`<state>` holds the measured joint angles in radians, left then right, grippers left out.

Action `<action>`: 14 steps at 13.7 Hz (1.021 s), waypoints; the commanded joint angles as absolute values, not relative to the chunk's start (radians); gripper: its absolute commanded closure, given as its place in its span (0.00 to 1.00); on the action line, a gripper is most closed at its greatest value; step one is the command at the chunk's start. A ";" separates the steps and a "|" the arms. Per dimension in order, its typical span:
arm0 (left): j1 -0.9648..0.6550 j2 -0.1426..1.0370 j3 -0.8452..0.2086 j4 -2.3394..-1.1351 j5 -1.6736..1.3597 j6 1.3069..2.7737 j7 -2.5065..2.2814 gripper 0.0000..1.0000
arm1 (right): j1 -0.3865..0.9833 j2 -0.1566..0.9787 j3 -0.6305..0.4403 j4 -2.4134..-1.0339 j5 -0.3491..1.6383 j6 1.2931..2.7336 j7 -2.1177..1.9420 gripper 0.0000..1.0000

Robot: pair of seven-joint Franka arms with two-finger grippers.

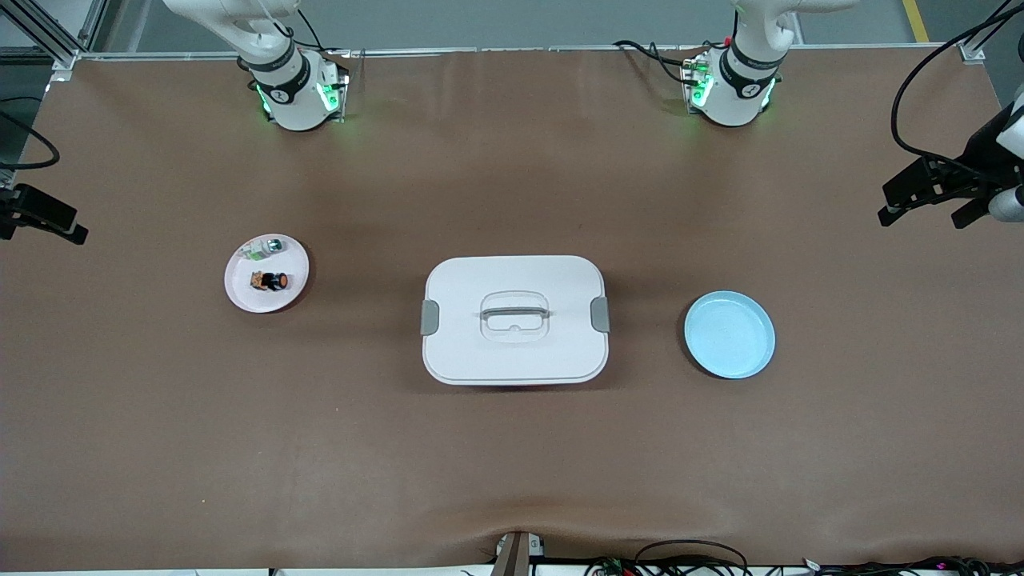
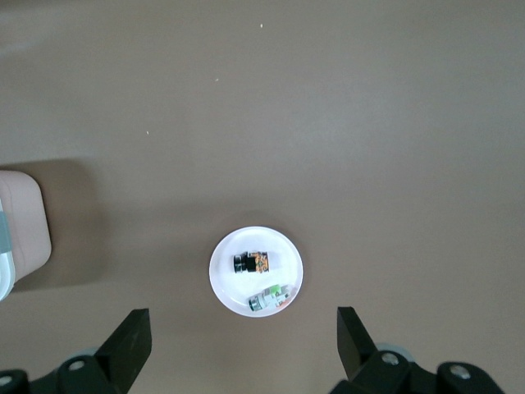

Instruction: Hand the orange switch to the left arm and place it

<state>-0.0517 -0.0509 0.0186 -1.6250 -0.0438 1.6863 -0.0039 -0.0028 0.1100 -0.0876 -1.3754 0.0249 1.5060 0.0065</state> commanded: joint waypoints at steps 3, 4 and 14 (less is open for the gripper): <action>-0.049 -0.041 0.017 -1.601 -0.025 1.667 0.003 0.00 | -0.006 0.152 -0.087 -1.365 -0.006 1.543 0.003 0.00; -0.049 -0.041 0.017 -1.601 -0.025 1.667 0.005 0.00 | -0.003 0.161 -0.087 -1.370 -0.009 1.543 0.003 0.00; -0.049 -0.041 0.017 -1.601 -0.025 1.667 0.005 0.00 | -0.034 0.321 -0.087 -1.448 0.014 1.575 0.008 0.00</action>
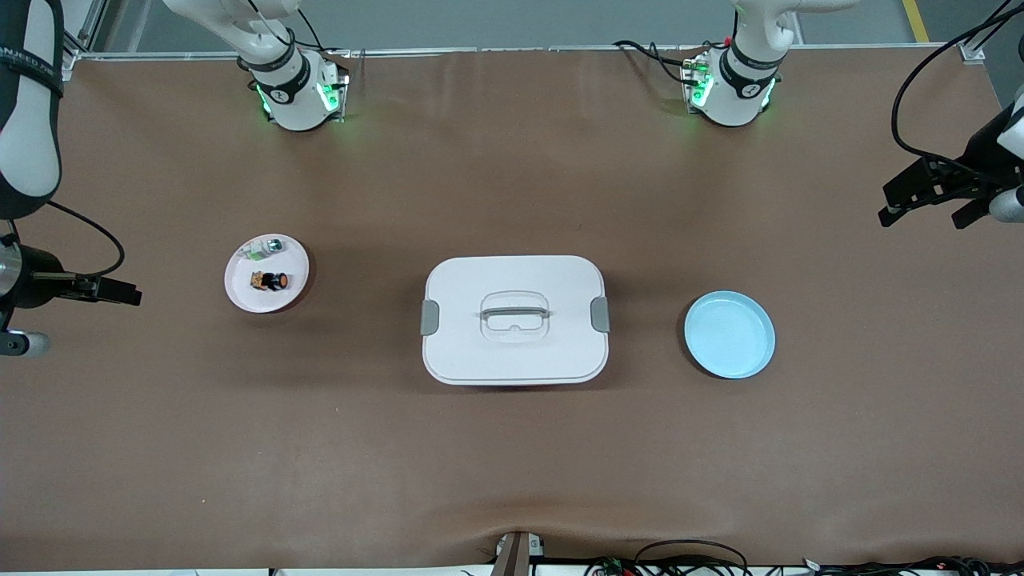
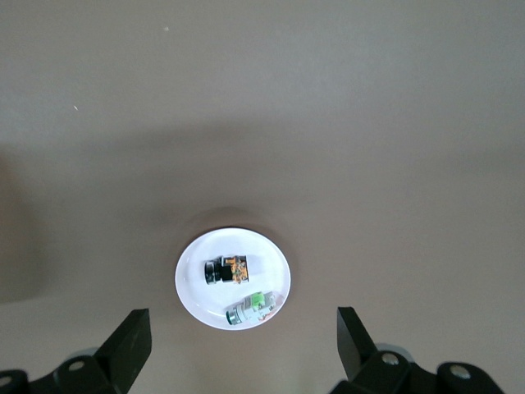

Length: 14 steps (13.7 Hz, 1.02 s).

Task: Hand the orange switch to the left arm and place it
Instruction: 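Move the right gripper down over the switch on the white plate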

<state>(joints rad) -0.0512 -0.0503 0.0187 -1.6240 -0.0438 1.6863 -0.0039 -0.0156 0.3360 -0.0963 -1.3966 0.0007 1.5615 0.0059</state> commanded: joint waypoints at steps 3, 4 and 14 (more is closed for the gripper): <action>-0.049 -0.041 0.017 -1.600 -0.025 1.667 0.005 0.00 | -0.038 0.318 -0.087 -1.531 0.073 1.614 0.002 0.00; -0.049 -0.040 0.017 -1.601 -0.025 1.667 0.005 0.00 | -0.035 0.308 -0.086 -1.567 0.074 1.649 0.002 0.00; -0.049 -0.041 0.017 -1.601 -0.025 1.667 0.006 0.00 | -0.023 0.230 -0.083 -1.917 0.103 1.930 -0.006 0.00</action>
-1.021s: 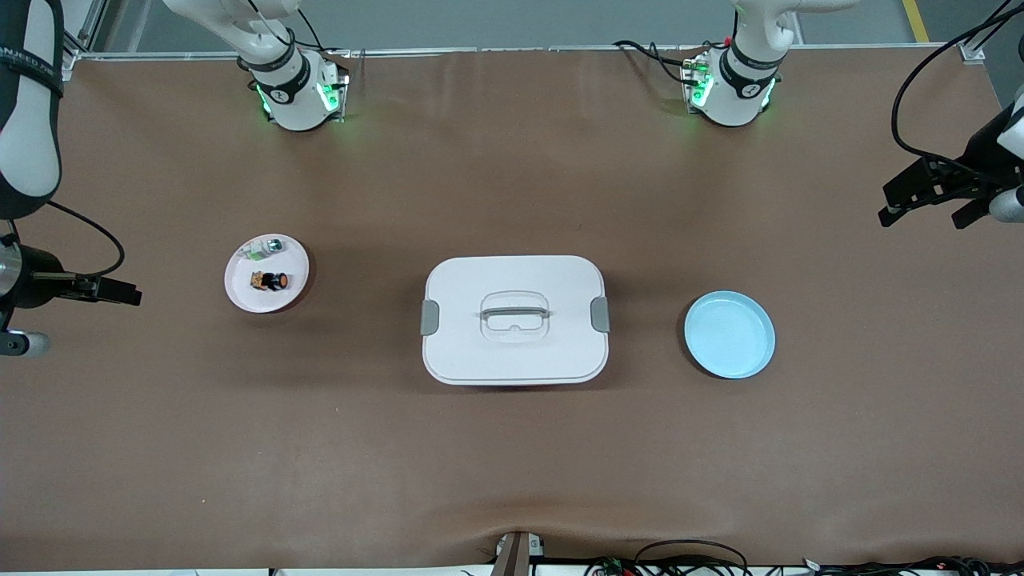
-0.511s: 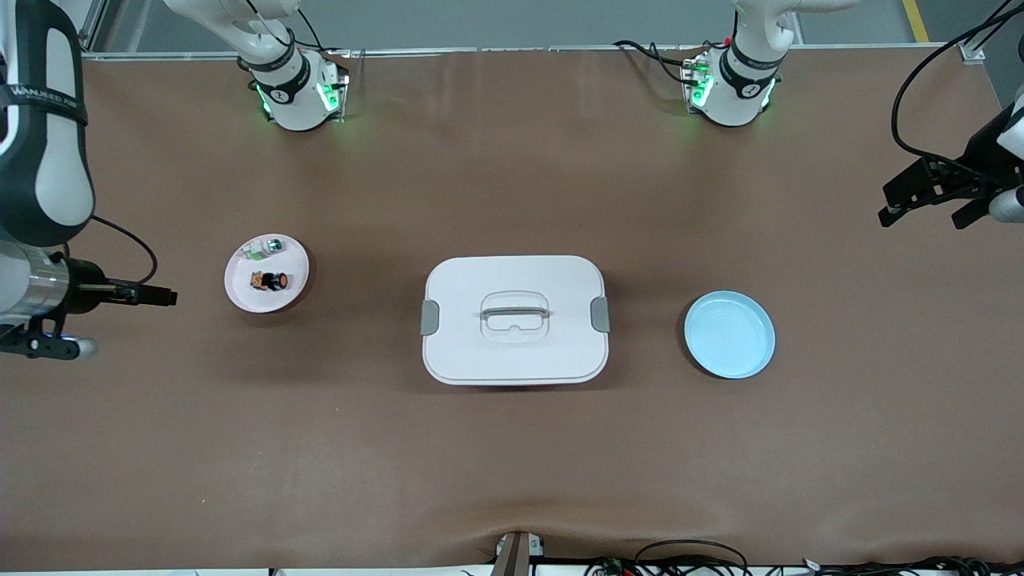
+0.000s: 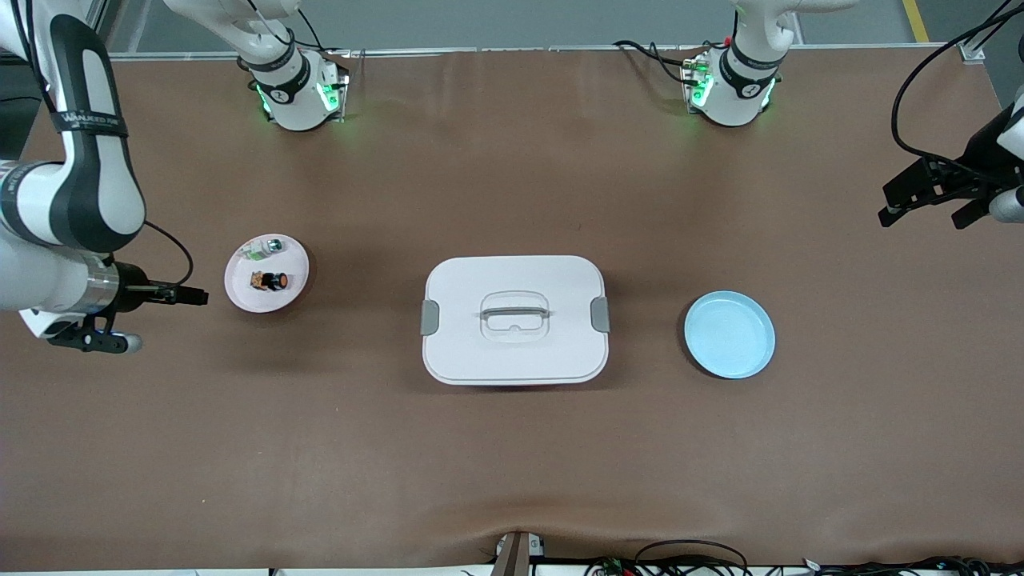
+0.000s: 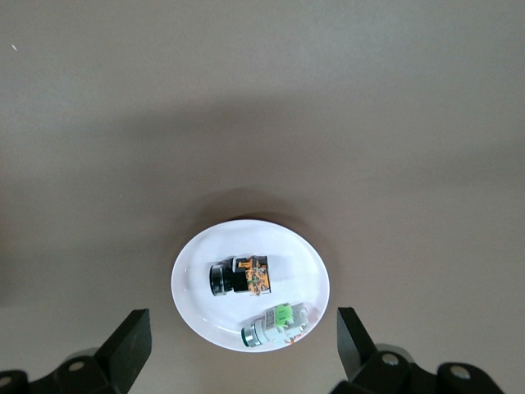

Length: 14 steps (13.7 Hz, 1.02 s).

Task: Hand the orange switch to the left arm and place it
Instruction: 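Move the right gripper down over the switch on the white plate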

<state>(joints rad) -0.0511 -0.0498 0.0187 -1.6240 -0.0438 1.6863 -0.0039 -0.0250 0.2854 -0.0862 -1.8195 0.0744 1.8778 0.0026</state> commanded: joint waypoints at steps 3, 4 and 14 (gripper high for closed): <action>-0.049 -0.040 0.017 -1.601 -0.025 1.667 0.006 0.00 | -0.025 0.213 -0.083 -2.011 0.118 2.037 -0.069 0.00; -0.049 -0.041 0.017 -1.601 -0.025 1.667 0.008 0.00 | -0.025 0.209 -0.083 -2.037 0.118 2.064 -0.078 0.00; -0.049 -0.040 0.017 -1.601 -0.025 1.667 0.011 0.00 | 0.023 0.190 -0.083 -2.327 0.118 2.474 -0.087 0.00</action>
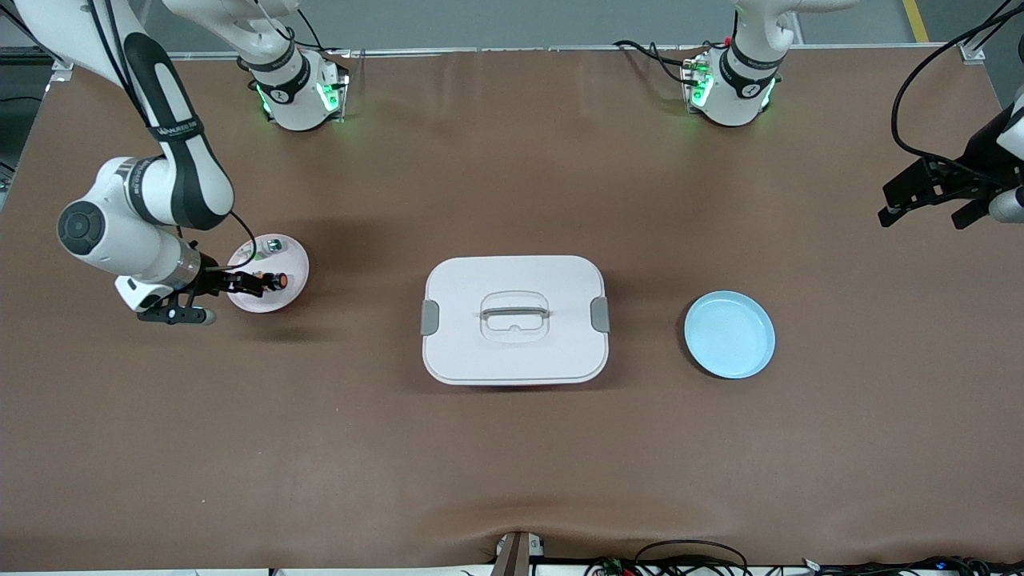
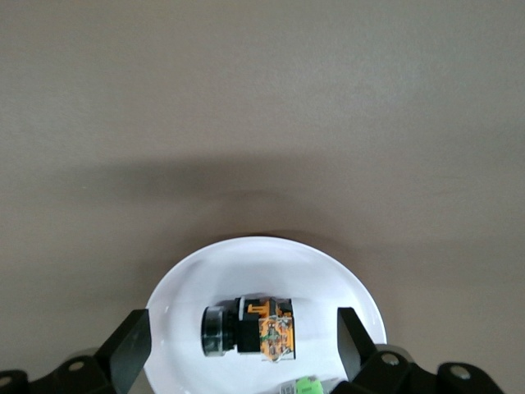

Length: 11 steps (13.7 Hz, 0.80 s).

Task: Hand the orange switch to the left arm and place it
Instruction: 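Move the right gripper down over the switch on the white plate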

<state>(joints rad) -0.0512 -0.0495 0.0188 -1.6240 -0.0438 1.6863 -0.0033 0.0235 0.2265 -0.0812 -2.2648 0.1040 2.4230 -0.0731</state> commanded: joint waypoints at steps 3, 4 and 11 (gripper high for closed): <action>-0.049 -0.040 0.017 -1.601 -0.025 1.667 0.011 0.00 | 0.023 0.196 -0.083 -2.349 0.118 2.503 -0.087 0.00; -0.049 -0.041 0.017 -1.601 -0.025 1.667 0.011 0.00 | 0.023 0.201 -0.083 -2.349 0.118 2.505 -0.086 0.00; -0.049 -0.041 0.017 -1.601 -0.025 1.667 0.012 0.00 | 0.029 0.244 -0.083 -2.378 0.118 2.579 -0.084 0.00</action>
